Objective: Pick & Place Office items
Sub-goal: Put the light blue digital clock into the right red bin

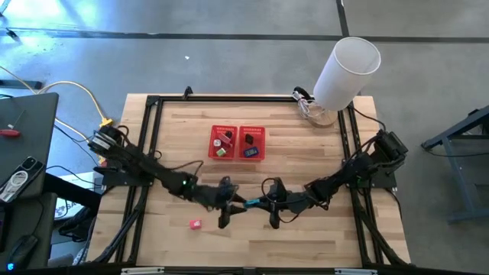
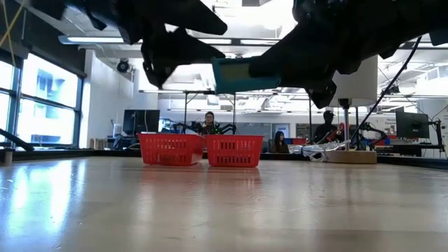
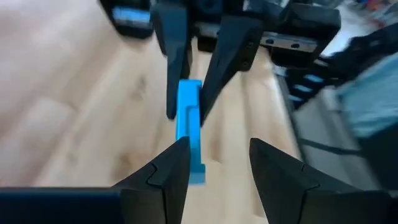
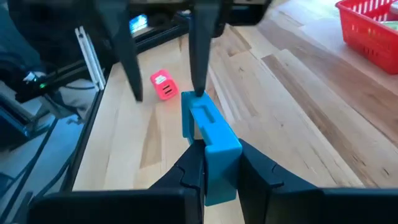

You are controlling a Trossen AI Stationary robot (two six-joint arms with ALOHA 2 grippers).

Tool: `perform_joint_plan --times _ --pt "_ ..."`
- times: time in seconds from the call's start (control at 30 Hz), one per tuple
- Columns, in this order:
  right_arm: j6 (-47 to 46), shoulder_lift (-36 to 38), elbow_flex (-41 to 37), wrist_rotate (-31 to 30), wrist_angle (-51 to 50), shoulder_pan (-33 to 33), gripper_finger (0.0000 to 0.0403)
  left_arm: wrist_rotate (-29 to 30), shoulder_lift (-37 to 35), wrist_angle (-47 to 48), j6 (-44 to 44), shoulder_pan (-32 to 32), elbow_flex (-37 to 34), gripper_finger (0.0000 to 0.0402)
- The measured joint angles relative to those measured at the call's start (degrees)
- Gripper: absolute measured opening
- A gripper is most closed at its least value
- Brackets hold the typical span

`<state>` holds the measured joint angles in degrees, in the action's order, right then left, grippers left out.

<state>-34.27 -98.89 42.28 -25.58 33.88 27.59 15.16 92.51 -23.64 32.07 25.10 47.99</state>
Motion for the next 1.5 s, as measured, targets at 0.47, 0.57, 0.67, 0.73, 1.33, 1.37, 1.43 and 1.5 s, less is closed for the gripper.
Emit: perform_joint_plan --times 0.47,0.57,0.67,0.73,1.33,1.37,1.43,1.5 --pt "3.07 -0.02 -0.07 -0.50 0.66 1.14 0.0047 -19.16 1.20 6.08 15.98 -8.50 -0.28 0.0159" --pt "3.29 0.00 -0.07 -0.55 0.57 1.14 0.0047 -18.94 1.67 5.31 15.94 -8.47 -0.24 0.0159" --pt "4.14 0.00 -0.07 -0.60 0.44 1.14 0.0047 -18.82 1.99 4.84 15.55 -8.49 -0.24 0.0159" --pt "4.34 0.00 -0.07 -0.55 0.23 1.12 0.0047 -18.68 2.21 4.83 15.54 -8.47 -0.24 0.0159" --pt "4.58 0.00 0.04 -0.79 0.27 1.16 0.0047 -1.97 2.22 0.40 -10.74 -2.29 -0.24 0.0159" --pt "4.58 0.00 0.04 -0.86 0.27 1.16 0.0047 -0.79 2.22 -0.17 -12.02 -1.95 -0.22 0.0159" --pt "4.58 0.00 0.04 -0.89 0.27 1.15 0.0047 0.43 2.22 -0.78 -13.82 -1.63 -0.22 0.0159" --pt "4.58 0.00 0.04 -0.90 0.27 1.14 0.0047 0.46 2.22 -0.88 -15.00 -1.61 -0.22 0.0159"
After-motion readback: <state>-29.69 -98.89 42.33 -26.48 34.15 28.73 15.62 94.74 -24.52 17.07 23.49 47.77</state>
